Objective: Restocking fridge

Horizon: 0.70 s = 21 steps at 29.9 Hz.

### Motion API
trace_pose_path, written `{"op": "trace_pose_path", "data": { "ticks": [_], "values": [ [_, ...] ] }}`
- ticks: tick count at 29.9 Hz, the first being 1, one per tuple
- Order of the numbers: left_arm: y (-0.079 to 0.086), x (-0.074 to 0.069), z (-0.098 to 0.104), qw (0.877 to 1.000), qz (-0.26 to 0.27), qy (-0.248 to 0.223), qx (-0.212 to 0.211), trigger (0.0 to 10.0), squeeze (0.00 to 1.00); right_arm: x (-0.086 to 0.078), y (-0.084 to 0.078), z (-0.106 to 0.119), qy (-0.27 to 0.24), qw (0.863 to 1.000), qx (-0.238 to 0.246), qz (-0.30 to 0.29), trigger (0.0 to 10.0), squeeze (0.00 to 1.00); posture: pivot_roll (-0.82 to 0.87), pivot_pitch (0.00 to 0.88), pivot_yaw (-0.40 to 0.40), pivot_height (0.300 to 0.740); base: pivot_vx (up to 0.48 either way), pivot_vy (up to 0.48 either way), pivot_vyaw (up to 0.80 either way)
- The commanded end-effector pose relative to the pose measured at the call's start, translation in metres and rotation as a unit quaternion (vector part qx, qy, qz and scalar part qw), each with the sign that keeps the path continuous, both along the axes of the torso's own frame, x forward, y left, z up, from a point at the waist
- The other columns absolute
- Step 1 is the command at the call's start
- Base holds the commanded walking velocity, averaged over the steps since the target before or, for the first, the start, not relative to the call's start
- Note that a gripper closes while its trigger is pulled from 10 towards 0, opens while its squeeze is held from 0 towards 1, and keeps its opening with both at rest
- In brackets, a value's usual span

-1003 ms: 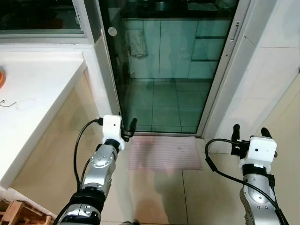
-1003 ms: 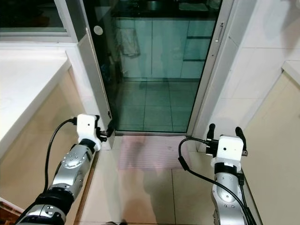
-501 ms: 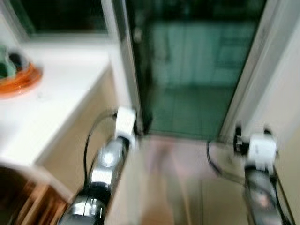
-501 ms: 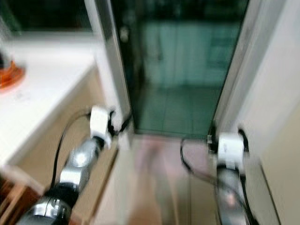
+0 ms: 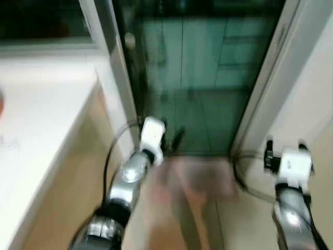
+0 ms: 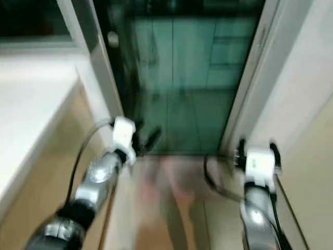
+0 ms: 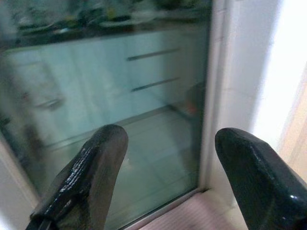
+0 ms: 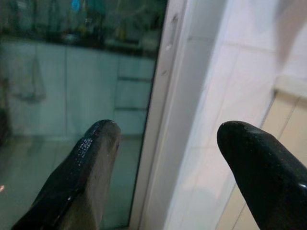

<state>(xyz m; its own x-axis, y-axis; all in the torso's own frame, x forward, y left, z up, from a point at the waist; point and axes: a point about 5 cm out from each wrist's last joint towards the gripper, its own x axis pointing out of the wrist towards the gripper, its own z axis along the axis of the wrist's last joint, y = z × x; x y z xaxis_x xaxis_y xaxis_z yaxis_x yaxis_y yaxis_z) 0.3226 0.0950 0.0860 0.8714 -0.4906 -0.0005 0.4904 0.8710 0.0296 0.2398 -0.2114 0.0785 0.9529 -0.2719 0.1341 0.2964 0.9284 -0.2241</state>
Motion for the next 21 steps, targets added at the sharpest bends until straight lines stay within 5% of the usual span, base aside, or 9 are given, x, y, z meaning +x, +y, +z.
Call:
{"op": "trace_pose_path", "data": {
  "ticks": [1, 5, 9, 15, 21],
  "values": [
    [-0.011, 0.001, 0.003, 1.000, -0.014, -0.001, 0.000, 10.0, 0.00, 0.000, -0.009, 0.002, 0.001, 1.000, -0.009, -0.014, 10.0, 0.00, -0.14, 0.000, 0.081, 0.740, 0.000, 0.000, 0.00],
    [-0.010, 0.003, 0.002, 1.000, -0.011, 0.007, 0.001, 10.0, 0.00, 0.000, -0.009, 0.001, 0.002, 1.000, -0.009, -0.019, 10.0, 0.00, -0.14, 0.000, 0.083, 0.740, 0.000, 0.000, 0.00],
    [0.005, 0.006, -0.014, 0.996, 0.058, 0.071, -0.004, 10.0, 0.00, 0.000, -0.010, 0.000, 0.005, 1.000, -0.004, -0.026, 10.0, 0.00, -0.14, 0.000, 0.086, 0.740, 0.000, 0.000, 0.00],
    [0.027, -0.006, -0.041, 0.983, 0.127, 0.134, 0.015, 10.0, 0.00, -0.001, -0.012, -0.003, 0.011, 0.999, 0.007, -0.031, 10.0, 0.00, -0.14, 0.000, 0.094, 0.740, 0.000, 0.000, 0.00],
    [0.031, -0.017, -0.064, 0.968, 0.130, 0.212, 0.030, 10.0, 0.00, -0.002, -0.009, -0.009, 0.024, 0.999, 0.023, -0.018, 10.0, 0.00, -0.14, 0.000, 0.101, 0.740, 0.000, 0.000, 0.00]
  ]
}}
